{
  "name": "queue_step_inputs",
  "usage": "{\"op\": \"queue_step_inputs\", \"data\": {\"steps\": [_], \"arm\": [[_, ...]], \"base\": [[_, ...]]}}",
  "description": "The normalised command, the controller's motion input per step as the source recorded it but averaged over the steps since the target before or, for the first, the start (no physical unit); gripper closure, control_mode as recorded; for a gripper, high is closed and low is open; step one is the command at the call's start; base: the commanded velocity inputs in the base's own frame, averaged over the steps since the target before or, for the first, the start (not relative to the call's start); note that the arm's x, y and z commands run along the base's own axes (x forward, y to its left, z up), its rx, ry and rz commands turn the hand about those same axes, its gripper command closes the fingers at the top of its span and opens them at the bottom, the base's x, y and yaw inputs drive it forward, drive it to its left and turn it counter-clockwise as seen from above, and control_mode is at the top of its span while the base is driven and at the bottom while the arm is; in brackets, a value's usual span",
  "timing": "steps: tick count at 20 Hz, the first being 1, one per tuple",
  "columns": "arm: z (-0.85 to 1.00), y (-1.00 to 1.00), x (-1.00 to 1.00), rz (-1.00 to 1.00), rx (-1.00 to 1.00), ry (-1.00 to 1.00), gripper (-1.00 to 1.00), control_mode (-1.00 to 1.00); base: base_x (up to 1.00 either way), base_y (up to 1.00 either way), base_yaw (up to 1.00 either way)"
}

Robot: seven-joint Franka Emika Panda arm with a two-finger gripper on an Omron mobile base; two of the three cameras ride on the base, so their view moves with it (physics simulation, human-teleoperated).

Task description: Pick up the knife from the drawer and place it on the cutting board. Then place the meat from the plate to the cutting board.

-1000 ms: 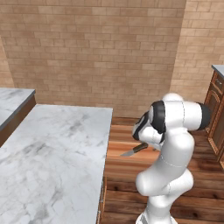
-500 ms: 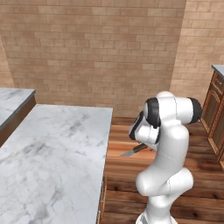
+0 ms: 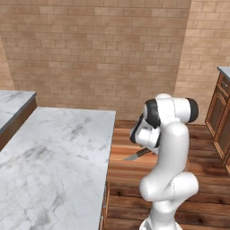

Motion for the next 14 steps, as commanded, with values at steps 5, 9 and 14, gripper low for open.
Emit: {"op": "queue_step_inputs", "data": {"steps": [5, 9, 14], "arm": [[-0.25, 0.0, 0.15, 0.0, 0.0, 0.0, -1.0, -1.0], [-0.25, 0.0, 0.18, 0.0, 0.0, 0.0, -1.0, -1.0], [-0.23, 0.0, 0.19, 0.0, 0.0, -0.01, -1.0, -1.0]], "base": [[0.0, 0.0, 0.0], [0.0, 0.0, 0.0], [0.0, 0.0, 0.0]]}}
